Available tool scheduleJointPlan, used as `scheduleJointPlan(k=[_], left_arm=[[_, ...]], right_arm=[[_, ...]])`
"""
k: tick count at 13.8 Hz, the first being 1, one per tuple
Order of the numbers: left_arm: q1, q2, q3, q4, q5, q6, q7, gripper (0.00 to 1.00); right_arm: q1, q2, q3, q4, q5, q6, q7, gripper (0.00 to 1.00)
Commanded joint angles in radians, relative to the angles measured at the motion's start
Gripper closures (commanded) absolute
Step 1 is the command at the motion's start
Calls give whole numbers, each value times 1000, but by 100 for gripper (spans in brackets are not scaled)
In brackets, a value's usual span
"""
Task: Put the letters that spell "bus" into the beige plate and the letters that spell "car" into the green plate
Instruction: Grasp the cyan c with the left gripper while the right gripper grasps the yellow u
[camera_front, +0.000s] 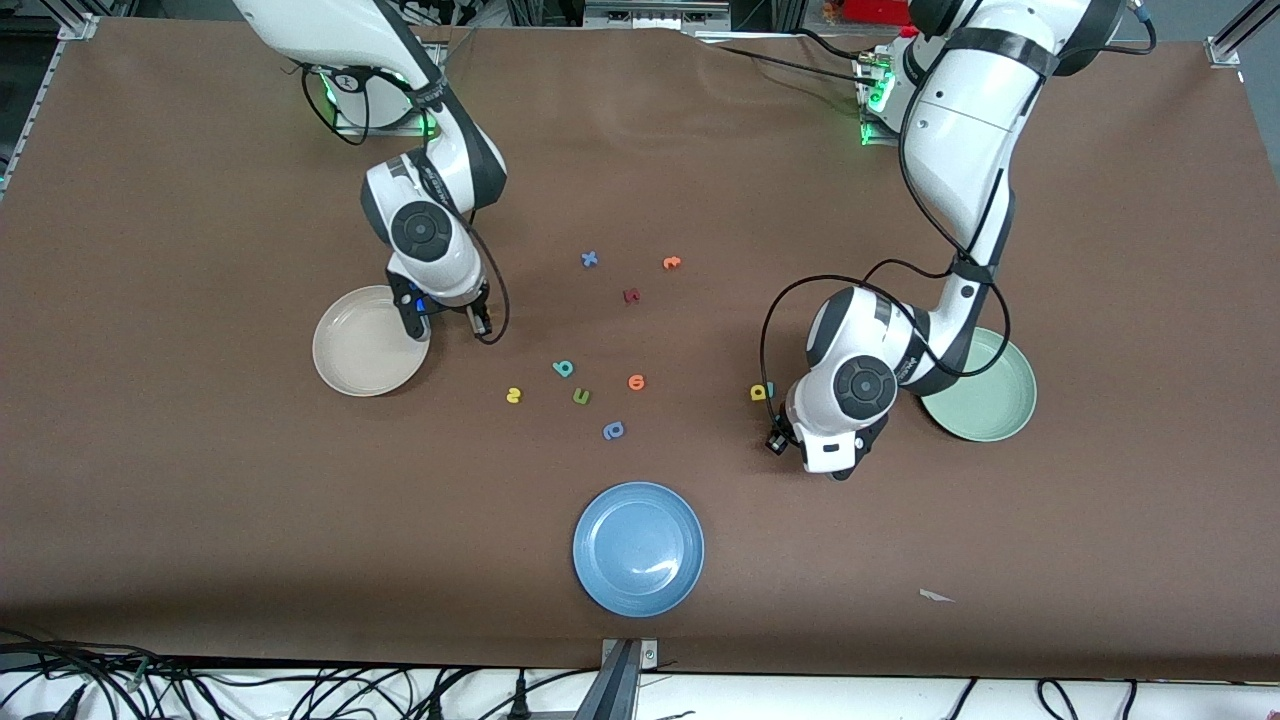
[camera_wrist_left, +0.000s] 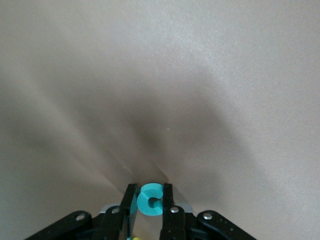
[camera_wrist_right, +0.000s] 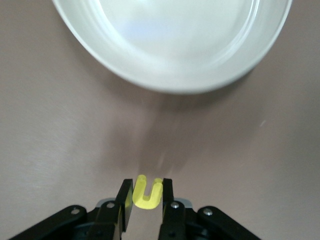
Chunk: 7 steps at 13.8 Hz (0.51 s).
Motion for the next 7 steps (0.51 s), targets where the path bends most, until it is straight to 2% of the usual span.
scheduleJointPlan(k=[1, 4, 7], left_arm=[[58, -117, 2, -10, -30, -190, 178, 100], [133, -183, 3, -13, -30, -394, 371, 100], [211, -204, 5, -22, -18, -503, 549, 100]], right_arm=[[2, -54, -95, 59, -12, -152, -211, 87], [-2, -51, -163, 40, -11, -150, -348, 87], [-6, -39, -175, -13, -11, -75, -378, 87]])
